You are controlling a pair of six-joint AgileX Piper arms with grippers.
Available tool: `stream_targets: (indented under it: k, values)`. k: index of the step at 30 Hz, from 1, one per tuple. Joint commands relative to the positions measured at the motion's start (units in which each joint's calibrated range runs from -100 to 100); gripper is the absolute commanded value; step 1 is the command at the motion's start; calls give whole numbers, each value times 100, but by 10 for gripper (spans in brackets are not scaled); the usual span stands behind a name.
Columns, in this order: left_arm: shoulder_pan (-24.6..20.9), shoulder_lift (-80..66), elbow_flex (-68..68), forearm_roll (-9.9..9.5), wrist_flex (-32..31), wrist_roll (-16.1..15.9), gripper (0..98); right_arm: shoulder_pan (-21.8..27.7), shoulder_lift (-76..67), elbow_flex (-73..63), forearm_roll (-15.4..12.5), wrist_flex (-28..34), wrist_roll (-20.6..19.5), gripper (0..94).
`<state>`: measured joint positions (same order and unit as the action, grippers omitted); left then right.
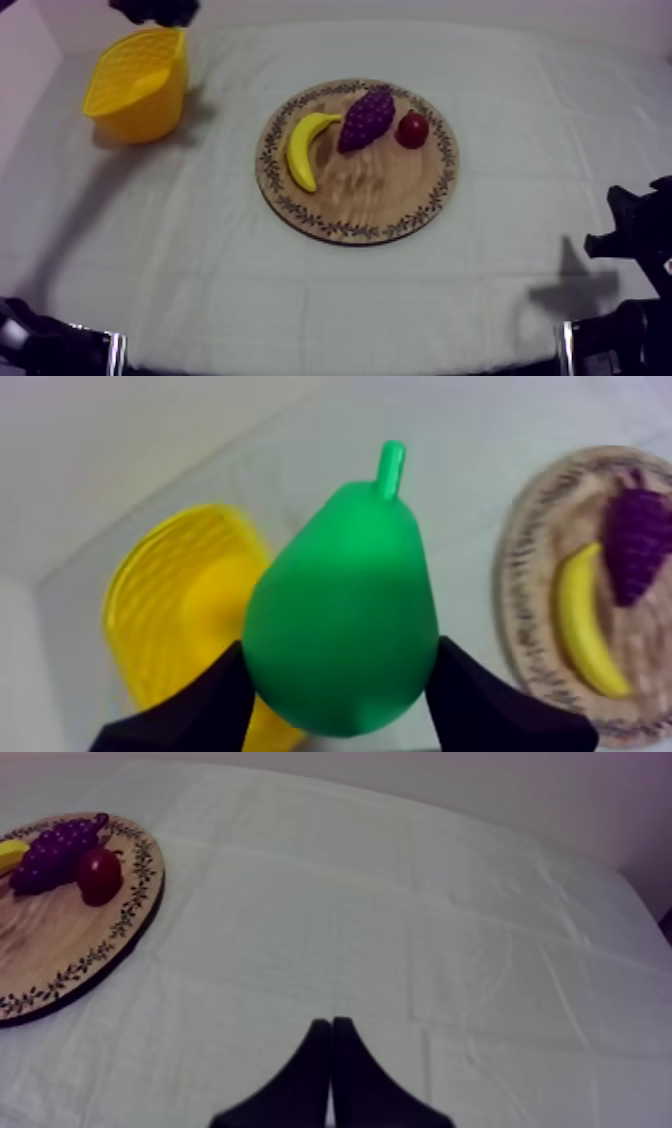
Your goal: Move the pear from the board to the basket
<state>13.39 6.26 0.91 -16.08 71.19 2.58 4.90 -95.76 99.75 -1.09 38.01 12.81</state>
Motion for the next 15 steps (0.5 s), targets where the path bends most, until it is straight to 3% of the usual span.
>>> stream_targets:
  k: [1,7,15]
  values:
    - [-736,47,201,8,-173,-15,600,0,1,3,-1,5,1,3]
    - [-1173,350,561,21,-593,13,601,0,1,3,-1,5,1,3]
    - [-1243,962,539,61,-932,163,597,0,1,3,-1,5,1,3]
